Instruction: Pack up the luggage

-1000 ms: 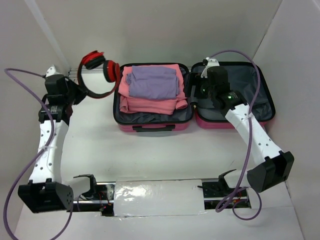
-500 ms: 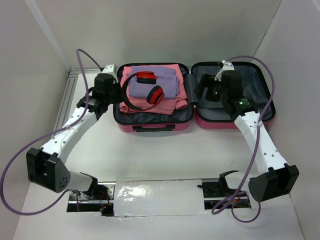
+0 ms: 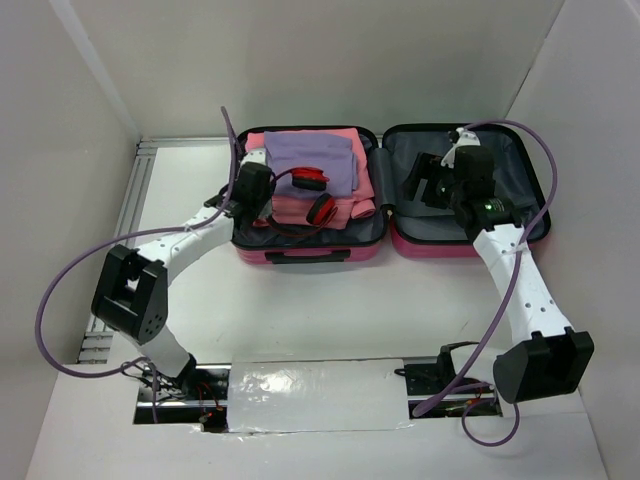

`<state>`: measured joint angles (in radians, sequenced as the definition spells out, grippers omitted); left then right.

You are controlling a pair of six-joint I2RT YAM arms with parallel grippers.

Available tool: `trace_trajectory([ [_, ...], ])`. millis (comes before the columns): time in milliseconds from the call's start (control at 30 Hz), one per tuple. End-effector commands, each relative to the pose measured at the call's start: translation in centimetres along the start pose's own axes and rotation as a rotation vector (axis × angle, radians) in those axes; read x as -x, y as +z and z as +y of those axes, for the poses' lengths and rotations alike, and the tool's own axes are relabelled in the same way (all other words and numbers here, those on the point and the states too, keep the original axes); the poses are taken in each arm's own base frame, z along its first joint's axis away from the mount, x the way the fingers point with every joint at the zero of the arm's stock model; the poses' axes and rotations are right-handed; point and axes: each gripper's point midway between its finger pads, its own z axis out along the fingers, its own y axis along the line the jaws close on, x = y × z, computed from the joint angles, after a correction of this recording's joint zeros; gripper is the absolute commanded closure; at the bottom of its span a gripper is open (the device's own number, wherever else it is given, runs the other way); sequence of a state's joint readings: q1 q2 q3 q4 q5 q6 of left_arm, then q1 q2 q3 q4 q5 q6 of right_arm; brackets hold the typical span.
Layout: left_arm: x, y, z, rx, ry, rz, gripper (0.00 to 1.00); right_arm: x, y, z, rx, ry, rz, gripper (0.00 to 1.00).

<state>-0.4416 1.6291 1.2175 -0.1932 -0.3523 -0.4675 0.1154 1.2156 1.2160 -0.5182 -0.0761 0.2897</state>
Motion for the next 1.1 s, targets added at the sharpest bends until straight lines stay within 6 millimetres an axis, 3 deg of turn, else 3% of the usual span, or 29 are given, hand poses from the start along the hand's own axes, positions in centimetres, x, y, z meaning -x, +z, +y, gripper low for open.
trace_trajectory([
  [0,1.5,-0.1,-2.4,-0.050,0.039,-0.135,1.00,-0.4,0.2,-0.8,-0.007,-0.004,0.002,0.10],
  [67,0.9,-0.3,-2.9,-0.072,0.052,-0.154,1.00,-0.6,0.3,-0.9,-0.007,-0.004,0.002,0.10],
  [100,-0.6,-0.3,-3.0,-0.080,0.075,-0.141,1.00,-0.5,0.3,-1.2,-0.015,0.001,-0.001,0.10],
  [300,-2.8,1.0,-2.3,-0.007,0.127,-0.086,1.00,-1.0,0.4,-1.8,-0.039,0.038,0.013,0.09],
  [333,-2.5,0.9,-2.2,0.003,0.127,-0.088,0.96,-0.8,0.2,-2.1,-0.060,0.038,0.009,0.07],
  [367,-2.1,0.8,-2.4,0.000,0.123,-0.095,0.80,-0.9,0.2,-2.4,-0.077,0.049,0.014,0.03],
  [400,-2.5,0.7,-2.7,-0.005,0.122,-0.086,0.71,-0.9,-0.2,-2.9,-0.099,0.068,0.012,0.01],
  [433,-1.8,0.1,-2.8,-0.012,0.114,-0.102,0.53,-0.7,-0.4,-3.0,-0.109,0.068,0.009,0.00],
  [467,-1.2,-0.8,-2.9,-0.032,0.104,-0.120,0.45,-0.9,-0.4,-3.3,-0.127,0.077,0.012,0.00],
  [600,1.7,-3.9,-2.8,-0.055,0.077,-0.175,0.22,-0.8,-1.3,-4.4,-0.198,0.150,0.023,0.00],
  [700,4.4,-6.4,-2.9,-0.066,0.072,-0.203,0.16,-1.2,-1.4,-5.2,-0.261,0.207,0.032,0.00],
  [733,6.5,-8.1,-3.2,-0.083,0.051,-0.246,0.10,-1.1,-1.8,-5.7,-0.282,0.225,0.021,0.00],
  [833,8.8,-10.1,-1.6,-0.097,0.000,-0.251,0.00,-1.1,-2.9,-7.0,-0.374,0.273,-0.010,0.00],
  [867,10.6,-11.6,-1.2,-0.115,-0.036,-0.279,0.00,-1.1,-3.2,-8.3,-0.423,0.282,-0.014,0.00],
  [1000,11.8,-12.9,2.3,-0.093,-0.126,-0.249,0.00,-2.7,-3.9,-11.6,-0.582,0.338,0.022,0.00],
  [1067,11.6,-12.1,4.3,-0.079,-0.169,-0.221,0.00,-3.9,-4.0,-13.2,-0.644,0.396,0.043,0.00],
])
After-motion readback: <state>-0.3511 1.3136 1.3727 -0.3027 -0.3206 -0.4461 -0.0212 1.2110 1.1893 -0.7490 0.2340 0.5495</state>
